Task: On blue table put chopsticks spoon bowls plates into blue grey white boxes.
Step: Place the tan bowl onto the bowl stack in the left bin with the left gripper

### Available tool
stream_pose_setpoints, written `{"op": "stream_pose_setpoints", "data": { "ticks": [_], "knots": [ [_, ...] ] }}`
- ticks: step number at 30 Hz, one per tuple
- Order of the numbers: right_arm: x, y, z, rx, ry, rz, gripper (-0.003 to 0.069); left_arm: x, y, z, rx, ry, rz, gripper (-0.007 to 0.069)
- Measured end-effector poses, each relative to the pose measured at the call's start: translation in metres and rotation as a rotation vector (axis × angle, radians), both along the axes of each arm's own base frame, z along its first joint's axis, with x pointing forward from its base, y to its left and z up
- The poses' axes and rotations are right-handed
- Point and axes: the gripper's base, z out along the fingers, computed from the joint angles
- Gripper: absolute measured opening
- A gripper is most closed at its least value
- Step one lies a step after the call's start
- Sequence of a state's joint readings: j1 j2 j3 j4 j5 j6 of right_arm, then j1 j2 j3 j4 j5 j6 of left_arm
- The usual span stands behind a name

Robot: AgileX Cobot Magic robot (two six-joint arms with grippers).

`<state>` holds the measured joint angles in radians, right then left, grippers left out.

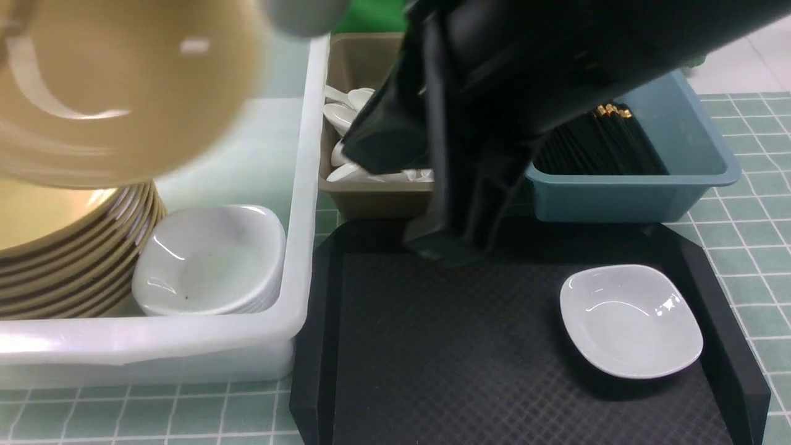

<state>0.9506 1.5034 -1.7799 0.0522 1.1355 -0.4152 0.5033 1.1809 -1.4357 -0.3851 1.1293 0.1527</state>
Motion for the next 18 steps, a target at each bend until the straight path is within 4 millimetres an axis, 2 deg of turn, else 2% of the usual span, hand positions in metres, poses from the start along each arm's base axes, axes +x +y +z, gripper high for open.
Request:
{"op": "stream_pose_setpoints", "data": {
  "ticks": [1,4,6,9,11,16,18],
  "knots": [
    [0.002,0.002,-0.003,-0.010,-0.001,0.005,0.0038,-0.004,0.012,-0.009,-0.013,0.014,0.062,0.0007],
    [0.003,0.004,-0.005,-0.022,-0.007,0.017,0.0038,-0.005,0.025,-0.026,-0.032,0.046,0.124,0.0007],
    [0.003,0.005,-0.005,-0.027,-0.012,0.023,0.0039,0.000,0.034,-0.045,-0.051,0.089,0.148,0.0007],
    [0.004,0.005,-0.006,-0.028,-0.011,0.024,0.0040,0.010,0.042,-0.061,-0.068,0.118,0.162,0.0015],
    [0.004,0.005,-0.006,-0.029,-0.013,0.026,0.0041,0.019,0.050,-0.071,-0.058,0.136,0.169,0.0047],
    [0.004,0.005,-0.006,-0.031,-0.017,0.030,0.0043,0.026,0.058,-0.081,-0.022,0.174,0.147,0.0192],
    [0.004,0.005,-0.006,-0.039,-0.019,0.036,0.0043,0.029,0.060,-0.083,-0.010,0.174,0.137,0.0338]
  ]
}}
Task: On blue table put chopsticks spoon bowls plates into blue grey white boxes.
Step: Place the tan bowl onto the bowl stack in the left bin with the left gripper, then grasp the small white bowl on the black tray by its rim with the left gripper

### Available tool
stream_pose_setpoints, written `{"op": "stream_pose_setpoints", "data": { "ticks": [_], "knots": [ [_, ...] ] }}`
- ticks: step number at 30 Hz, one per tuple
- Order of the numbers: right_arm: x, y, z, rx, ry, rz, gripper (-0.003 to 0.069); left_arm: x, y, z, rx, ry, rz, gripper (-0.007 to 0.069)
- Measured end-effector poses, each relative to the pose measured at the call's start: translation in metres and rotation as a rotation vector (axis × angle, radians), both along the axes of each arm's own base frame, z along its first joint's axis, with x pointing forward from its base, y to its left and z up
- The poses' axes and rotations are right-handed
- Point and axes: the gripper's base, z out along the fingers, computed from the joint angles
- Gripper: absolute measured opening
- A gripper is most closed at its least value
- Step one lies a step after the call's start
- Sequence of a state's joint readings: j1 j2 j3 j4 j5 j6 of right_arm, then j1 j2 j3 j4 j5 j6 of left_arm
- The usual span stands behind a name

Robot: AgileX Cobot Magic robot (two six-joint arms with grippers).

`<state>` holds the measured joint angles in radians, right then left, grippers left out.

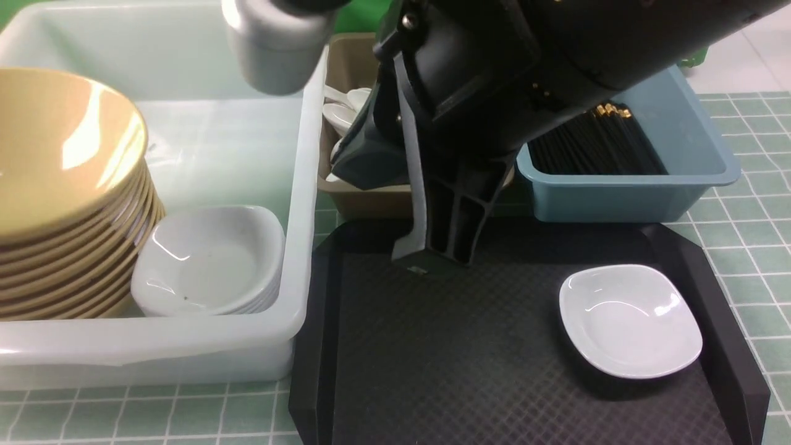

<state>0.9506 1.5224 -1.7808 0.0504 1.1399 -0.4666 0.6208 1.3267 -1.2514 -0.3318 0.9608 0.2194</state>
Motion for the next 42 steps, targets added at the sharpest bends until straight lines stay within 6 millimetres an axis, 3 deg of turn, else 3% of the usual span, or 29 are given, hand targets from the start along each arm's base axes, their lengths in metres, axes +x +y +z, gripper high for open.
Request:
{"op": "stream_pose_setpoints", "data": {
  "ticks": [3,4,5,7,10,11,14,18,20,21,23,26,27,29,30,31,33,37,42],
  "knots": [
    [-0.001,-0.001,-0.001,-0.017,0.003,0.007,0.0043,0.001,0.001,0.000,0.005,0.005,-0.010,0.0511],
    [-0.001,-0.001,-0.001,-0.019,0.003,0.006,0.0043,0.001,0.001,0.000,0.005,0.007,-0.011,0.0521],
    [-0.001,-0.002,-0.002,-0.033,0.008,0.006,0.0043,0.000,0.002,0.005,0.034,0.019,-0.015,0.0607],
    [-0.001,-0.003,-0.002,-0.045,0.007,0.002,0.0043,-0.001,0.005,0.017,0.076,0.024,-0.007,0.0653],
    [0.002,-0.006,-0.003,-0.065,-0.005,-0.045,0.0046,-0.001,-0.005,0.059,0.138,-0.034,-0.029,0.0662],
    [0.003,-0.006,-0.003,-0.065,-0.005,-0.051,0.0046,0.000,-0.008,0.061,0.138,-0.035,-0.041,0.0662],
    [0.007,-0.010,-0.003,-0.080,-0.011,-0.112,0.0047,0.004,-0.044,0.099,0.150,-0.119,-0.150,0.0654],
    [0.018,-0.022,-0.006,-0.100,0.035,-0.197,0.0048,0.013,-0.110,0.108,0.105,-0.149,-0.414,0.0612],
    [0.031,-0.038,-0.009,-0.098,0.062,-0.289,0.0047,0.021,-0.155,0.095,0.068,-0.111,-0.590,0.0571],
    [0.032,-0.040,-0.008,-0.095,0.065,-0.301,0.0047,0.022,-0.164,0.092,0.060,-0.102,-0.620,0.0564],
    [0.039,-0.066,-0.015,-0.100,0.096,-0.410,0.0048,0.034,-0.213,0.061,0.032,-0.009,-0.775,0.0528],
    [0.034,-0.095,-0.019,-0.097,0.119,-0.500,0.0048,0.046,-0.268,0.023,0.029,0.081,-0.928,0.0509],
    [0.031,-0.102,-0.019,-0.093,0.124,-0.519,0.0048,0.047,-0.276,0.018,0.029,0.092,-0.949,0.0507],
    [0.012,-0.133,-0.023,-0.078,0.137,-0.591,0.0048,0.053,-0.337,-0.021,0.032,0.156,-1.088,0.0502],
    [0.005,-0.142,-0.022,-0.067,0.136,-0.609,0.0048,0.056,-0.354,-0.034,0.033,0.179,-1.117,0.0501],
    [0.003,-0.143,-0.023,-0.067,0.137,-0.613,0.0048,0.055,-0.356,-0.034,0.034,0.172,-1.124,0.0501],
    [-0.014,-0.161,-0.030,-0.060,0.151,-0.656,0.0048,0.058,-0.397,-0.061,0.037,0.200,-1.191,0.0500],
    [-0.037,-0.179,-0.038,-0.042,0.152,-0.680,0.0048,0.068,-0.450,-0.101,0.047,0.218,-1.260,0.0500],
    [-0.053,-0.190,-0.045,-0.024,0.154,-0.696,0.0048,0.083,-0.487,-0.139,0.049,0.229,-1.288,0.0500]
  ]
}}
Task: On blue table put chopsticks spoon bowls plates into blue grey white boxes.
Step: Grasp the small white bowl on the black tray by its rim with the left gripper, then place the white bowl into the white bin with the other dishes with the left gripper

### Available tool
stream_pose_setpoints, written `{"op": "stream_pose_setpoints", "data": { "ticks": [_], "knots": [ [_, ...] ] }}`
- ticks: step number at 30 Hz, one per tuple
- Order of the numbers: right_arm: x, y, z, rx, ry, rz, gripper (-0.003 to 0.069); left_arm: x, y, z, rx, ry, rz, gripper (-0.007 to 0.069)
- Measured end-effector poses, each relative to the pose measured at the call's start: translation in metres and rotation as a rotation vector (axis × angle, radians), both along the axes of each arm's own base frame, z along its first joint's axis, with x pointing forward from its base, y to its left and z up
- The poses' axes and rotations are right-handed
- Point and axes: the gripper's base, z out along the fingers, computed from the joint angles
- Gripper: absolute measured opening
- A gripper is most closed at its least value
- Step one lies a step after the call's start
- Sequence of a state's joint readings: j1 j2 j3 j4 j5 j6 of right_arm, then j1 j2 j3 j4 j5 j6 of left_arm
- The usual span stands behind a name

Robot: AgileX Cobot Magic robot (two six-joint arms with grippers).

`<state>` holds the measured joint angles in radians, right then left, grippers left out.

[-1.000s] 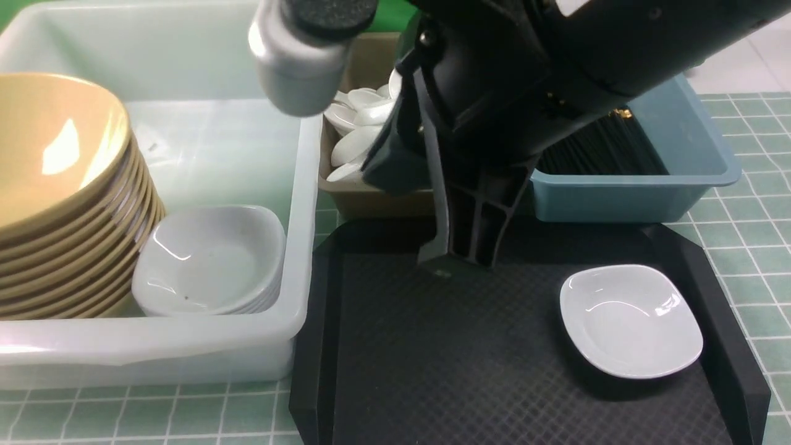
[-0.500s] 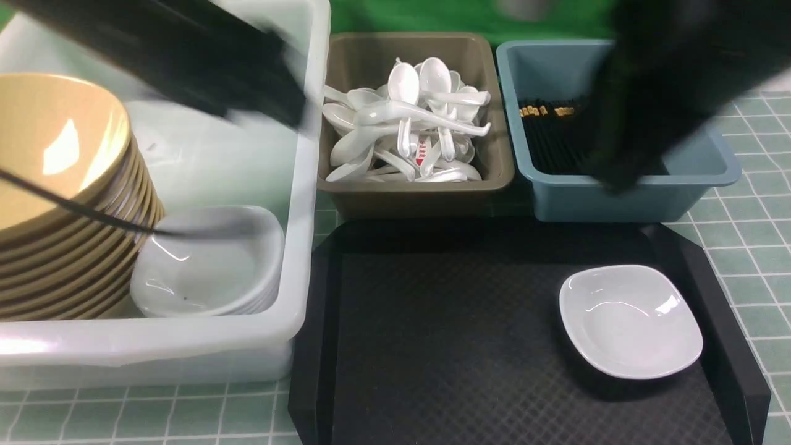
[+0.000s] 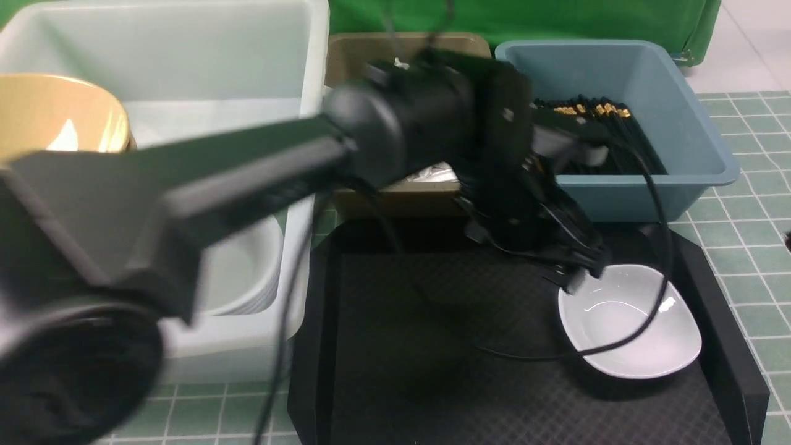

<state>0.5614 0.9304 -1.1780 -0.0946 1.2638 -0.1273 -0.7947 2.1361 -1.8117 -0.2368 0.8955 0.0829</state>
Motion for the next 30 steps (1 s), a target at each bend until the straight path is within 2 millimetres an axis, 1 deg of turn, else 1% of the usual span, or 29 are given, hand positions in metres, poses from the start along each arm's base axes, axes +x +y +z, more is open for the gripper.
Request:
{"op": "stream_pose_setpoints", "data": {
  "ticks": [1,3,5,6,8,9,11,13,14,16,17,19,21,23,25,26,27,28,29,30],
  "knots": [
    [-0.001,-0.001,0.000,0.000,0.000,0.000,0.0048,0.002,-0.003,-0.004,0.000,0.004,-0.001,0.0500],
    [-0.003,-0.002,-0.002,-0.001,0.000,-0.001,0.0048,0.007,-0.013,-0.020,-0.001,0.024,-0.001,0.0500],
    [-0.004,-0.002,-0.002,-0.002,0.001,-0.001,0.0048,0.010,-0.019,-0.028,-0.007,0.035,0.000,0.0498],
    [-0.004,-0.002,-0.002,-0.002,0.001,-0.001,0.0048,0.012,-0.025,-0.039,-0.009,0.050,0.001,0.0491],
    [-0.004,-0.002,-0.002,-0.002,0.001,-0.001,0.0048,0.014,-0.031,-0.048,-0.012,0.064,-0.001,0.0454],
    [-0.004,-0.003,-0.002,-0.002,0.001,-0.001,0.0048,0.014,-0.033,-0.051,-0.009,0.066,-0.003,0.0421],
    [-0.004,-0.003,-0.002,-0.001,0.000,-0.001,0.0048,0.014,-0.036,-0.052,-0.015,0.065,-0.005,0.0321],
    [-0.004,-0.003,-0.002,-0.001,0.000,-0.001,0.0048,0.013,-0.037,-0.052,-0.016,0.069,-0.007,0.0256],
    [-0.004,-0.003,-0.002,-0.001,0.000,-0.001,0.0048,0.012,-0.038,-0.052,-0.015,0.071,-0.009,0.0129],
    [-0.004,-0.003,-0.002,-0.001,0.000,-0.001,0.0048,0.012,-0.038,-0.045,-0.044,0.076,0.005,0.0068],
    [-0.004,-0.003,-0.002,-0.001,0.000,-0.001,0.0048,0.012,-0.037,-0.042,-0.046,0.074,0.005,0.0059],
    [-0.004,-0.002,-0.002,0.001,-0.003,-0.001,0.0048,0.011,-0.031,-0.020,-0.055,0.048,-0.011,0.0020],
    [-0.003,-0.002,0.000,0.008,-0.017,0.003,0.0048,0.012,-0.018,0.007,-0.036,-0.004,-0.031,0.0008],
    [0.000,0.002,0.004,0.027,-0.031,0.023,0.0048,0.013,0.001,0.042,-0.033,-0.056,-0.023,0.0005],
    [0.004,0.009,0.009,0.055,-0.041,0.070,0.0048,0.010,0.027,0.085,-0.023,-0.127,-0.010,0.0005],
    [0.004,0.010,0.011,0.061,-0.044,0.076,0.0048,0.008,0.031,0.094,-0.028,-0.141,-0.008,0.0005],
    [0.007,0.017,0.013,0.088,-0.042,0.118,0.0048,0.002,0.052,0.123,-0.009,-0.190,0.005,0.0004],
    [0.011,0.023,0.015,0.113,-0.036,0.150,0.0048,-0.004,0.072,0.147,0.016,-0.228,0.021,0.0004],
    [0.013,0.025,0.015,0.110,-0.039,0.164,0.0048,-0.005,0.077,0.150,0.026,-0.228,0.026,0.0004],
    [0.018,0.034,0.018,0.140,-0.038,0.208,0.0048,-0.016,0.105,0.180,0.056,-0.292,0.061,0.0004]
  ]
}}
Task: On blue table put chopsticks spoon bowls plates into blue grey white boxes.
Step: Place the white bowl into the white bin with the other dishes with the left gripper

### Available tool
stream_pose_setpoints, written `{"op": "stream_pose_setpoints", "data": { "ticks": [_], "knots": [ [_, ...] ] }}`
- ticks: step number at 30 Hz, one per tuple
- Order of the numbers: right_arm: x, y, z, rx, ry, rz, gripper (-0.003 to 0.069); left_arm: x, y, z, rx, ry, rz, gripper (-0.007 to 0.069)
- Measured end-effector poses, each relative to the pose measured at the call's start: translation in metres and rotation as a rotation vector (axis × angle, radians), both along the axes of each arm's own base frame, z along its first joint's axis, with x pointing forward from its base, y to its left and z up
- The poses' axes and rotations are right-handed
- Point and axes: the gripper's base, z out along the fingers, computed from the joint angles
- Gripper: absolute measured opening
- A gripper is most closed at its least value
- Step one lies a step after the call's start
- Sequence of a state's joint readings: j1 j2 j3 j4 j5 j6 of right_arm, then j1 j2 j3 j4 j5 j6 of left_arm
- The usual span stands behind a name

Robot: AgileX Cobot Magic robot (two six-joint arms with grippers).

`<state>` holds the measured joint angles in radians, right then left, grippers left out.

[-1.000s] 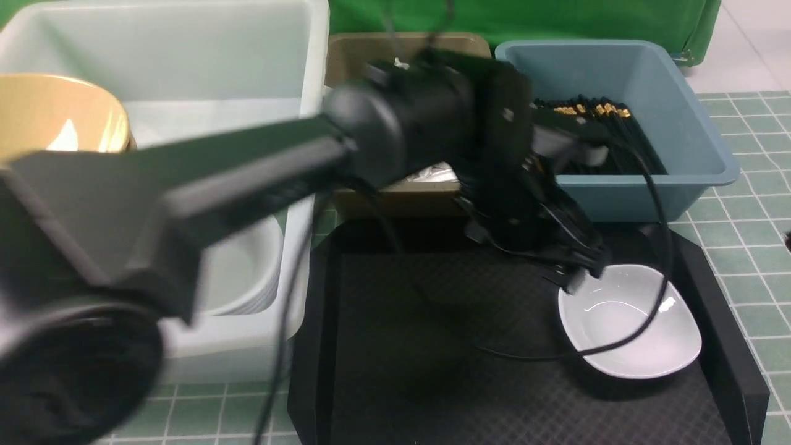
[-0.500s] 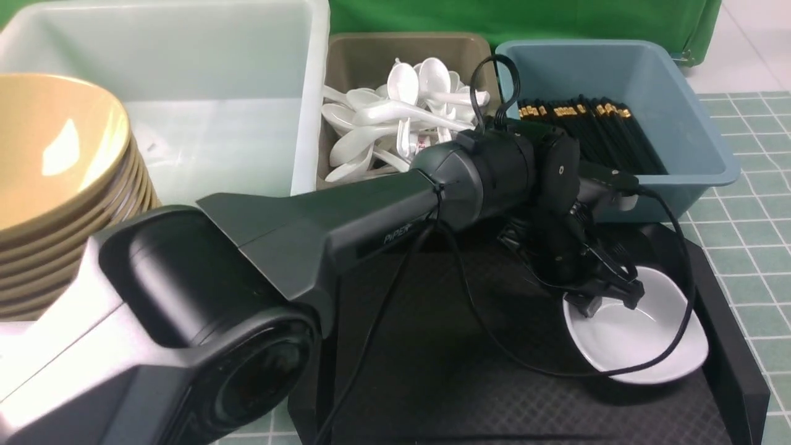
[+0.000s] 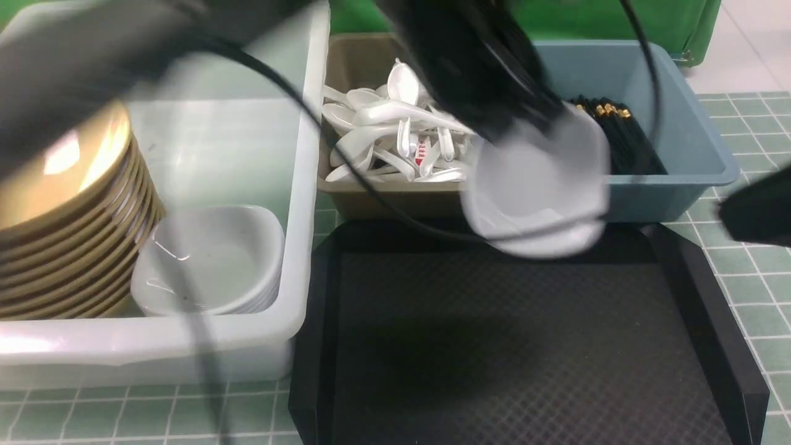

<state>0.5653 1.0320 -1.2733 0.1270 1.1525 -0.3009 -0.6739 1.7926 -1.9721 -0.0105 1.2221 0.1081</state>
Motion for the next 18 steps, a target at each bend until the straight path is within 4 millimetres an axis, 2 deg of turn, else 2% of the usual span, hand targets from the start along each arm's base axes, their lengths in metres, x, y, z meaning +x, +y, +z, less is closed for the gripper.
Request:
{"op": "stream_pose_setpoints", "data": {
  "ticks": [1,2,5,6,8,9,10,11,12,13,15,18],
  "knots": [
    [0.004,0.007,0.000,0.006,0.001,0.028,0.0048,-0.006,0.021,0.016,0.012,-0.041,0.036,0.0004],
    [0.005,0.008,0.000,0.007,0.001,0.035,0.0048,-0.010,0.027,0.022,0.012,-0.058,0.043,0.0004],
    [0.010,0.027,0.000,0.009,-0.001,0.109,0.0048,-0.031,0.076,0.039,0.052,-0.110,0.132,0.0004],
    [0.012,0.032,-0.001,0.010,0.001,0.123,0.0048,-0.033,0.084,0.040,0.062,-0.115,0.150,0.0004],
    [0.012,0.050,-0.004,0.015,0.004,0.184,0.0048,-0.053,0.123,0.039,0.105,-0.120,0.230,0.0004],
    [0.011,0.052,-0.004,0.019,0.001,0.192,0.0048,-0.054,0.127,0.039,0.109,-0.120,0.242,0.0004],
    [0.012,0.062,-0.005,0.026,-0.006,0.220,0.0048,-0.063,0.147,0.035,0.131,-0.131,0.286,0.0004],
    [0.012,0.064,-0.005,0.029,-0.012,0.229,0.0048,-0.066,0.157,0.034,0.140,-0.143,0.309,0.0004],
    [0.012,0.065,-0.005,0.028,-0.011,0.232,0.0048,-0.067,0.158,0.033,0.145,-0.142,0.306,0.0004],
    [0.014,0.073,-0.007,0.035,-0.019,0.250,0.0048,-0.070,0.174,0.028,0.165,-0.168,0.327,0.0004],
    [0.016,0.077,-0.010,0.031,-0.015,0.257,0.0048,-0.069,0.182,0.019,0.200,-0.171,0.311,0.0004],
    [0.018,0.080,-0.013,0.022,-0.007,0.261,0.0048,-0.061,0.181,0.001,0.253,-0.138,0.235,0.0004]
  ]
}}
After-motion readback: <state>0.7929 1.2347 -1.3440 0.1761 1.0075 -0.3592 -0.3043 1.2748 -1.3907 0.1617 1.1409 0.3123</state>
